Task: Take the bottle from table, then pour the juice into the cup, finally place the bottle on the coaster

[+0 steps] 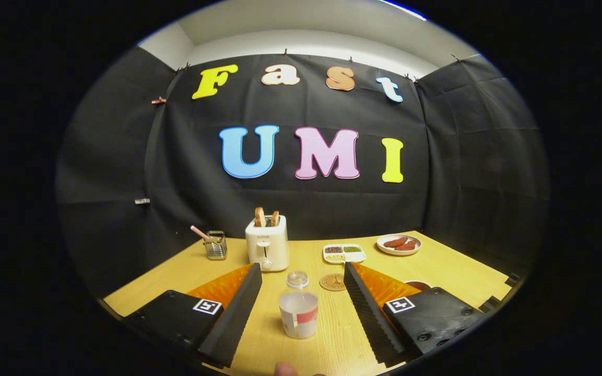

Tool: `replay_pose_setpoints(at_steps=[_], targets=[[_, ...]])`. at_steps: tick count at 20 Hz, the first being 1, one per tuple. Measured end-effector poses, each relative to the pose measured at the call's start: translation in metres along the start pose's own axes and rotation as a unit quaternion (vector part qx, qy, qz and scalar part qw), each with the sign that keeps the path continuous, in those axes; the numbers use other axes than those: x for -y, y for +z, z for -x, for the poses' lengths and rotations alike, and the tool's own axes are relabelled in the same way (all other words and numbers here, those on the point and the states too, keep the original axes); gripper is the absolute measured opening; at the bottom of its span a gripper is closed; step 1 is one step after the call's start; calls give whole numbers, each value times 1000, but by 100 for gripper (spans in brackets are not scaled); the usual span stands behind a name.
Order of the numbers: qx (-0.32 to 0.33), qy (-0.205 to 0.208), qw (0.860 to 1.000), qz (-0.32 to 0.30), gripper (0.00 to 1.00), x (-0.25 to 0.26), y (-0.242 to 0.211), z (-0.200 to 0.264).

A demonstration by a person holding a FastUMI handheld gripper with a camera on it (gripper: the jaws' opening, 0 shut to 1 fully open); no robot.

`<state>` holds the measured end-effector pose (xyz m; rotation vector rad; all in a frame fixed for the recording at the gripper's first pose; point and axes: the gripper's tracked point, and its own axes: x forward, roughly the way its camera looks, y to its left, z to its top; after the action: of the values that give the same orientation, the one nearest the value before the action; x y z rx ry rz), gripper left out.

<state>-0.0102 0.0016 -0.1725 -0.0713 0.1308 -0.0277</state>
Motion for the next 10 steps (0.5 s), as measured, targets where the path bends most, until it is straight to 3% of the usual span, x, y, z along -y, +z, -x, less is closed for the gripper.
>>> replay_pose_setpoints(at_steps=[7,10], targets=[[-24,-23,999,-5,96,-5,-58,-25],[-31,-12,999,9,97,-14,-77,-39]])
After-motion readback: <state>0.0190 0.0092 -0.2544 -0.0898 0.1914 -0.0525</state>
